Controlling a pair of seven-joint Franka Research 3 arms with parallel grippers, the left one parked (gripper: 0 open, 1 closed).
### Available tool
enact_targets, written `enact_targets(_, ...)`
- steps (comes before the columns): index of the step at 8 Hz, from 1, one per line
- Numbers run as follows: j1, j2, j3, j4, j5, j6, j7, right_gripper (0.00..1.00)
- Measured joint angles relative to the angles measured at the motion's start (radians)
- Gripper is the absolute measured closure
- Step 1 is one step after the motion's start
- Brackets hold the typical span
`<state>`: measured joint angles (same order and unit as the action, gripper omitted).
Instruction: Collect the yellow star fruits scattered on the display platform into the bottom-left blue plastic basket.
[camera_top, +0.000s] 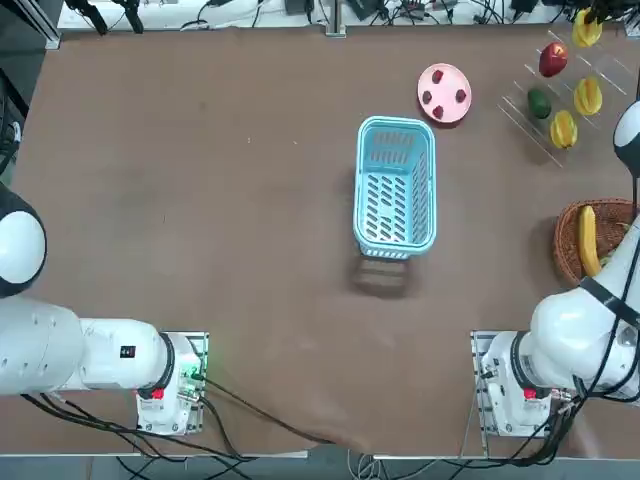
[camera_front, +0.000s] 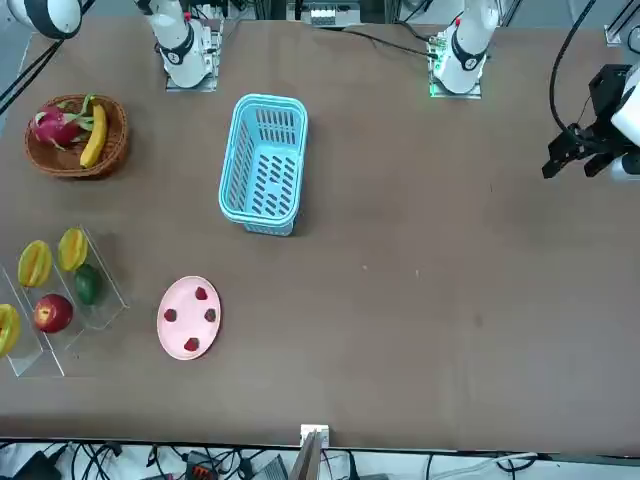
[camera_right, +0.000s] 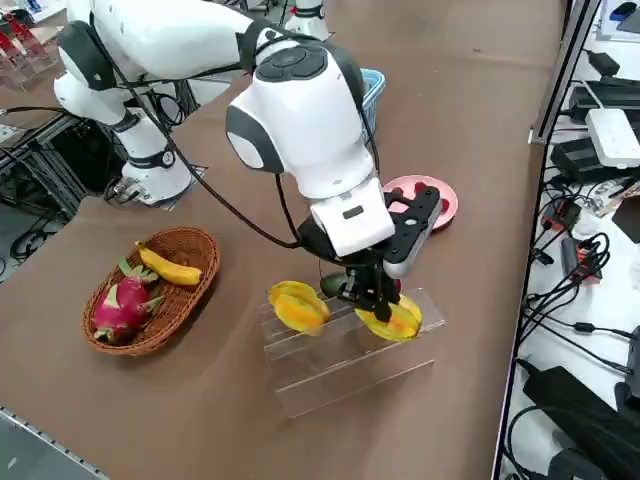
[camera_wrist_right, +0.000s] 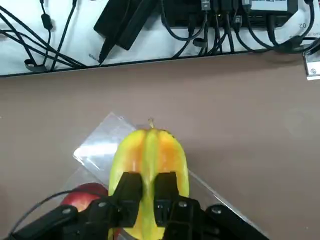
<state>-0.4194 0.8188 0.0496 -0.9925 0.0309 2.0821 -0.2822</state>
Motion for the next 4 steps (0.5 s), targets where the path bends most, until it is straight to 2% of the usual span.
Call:
enact_targets(2,0.001,-0.014,0.000,0.020,0.000,-0.097,-0.001,0.81)
enact_targets(4,0.005,-0.086,0.001,0.045,0.000,-0.270,0.000,0.81)
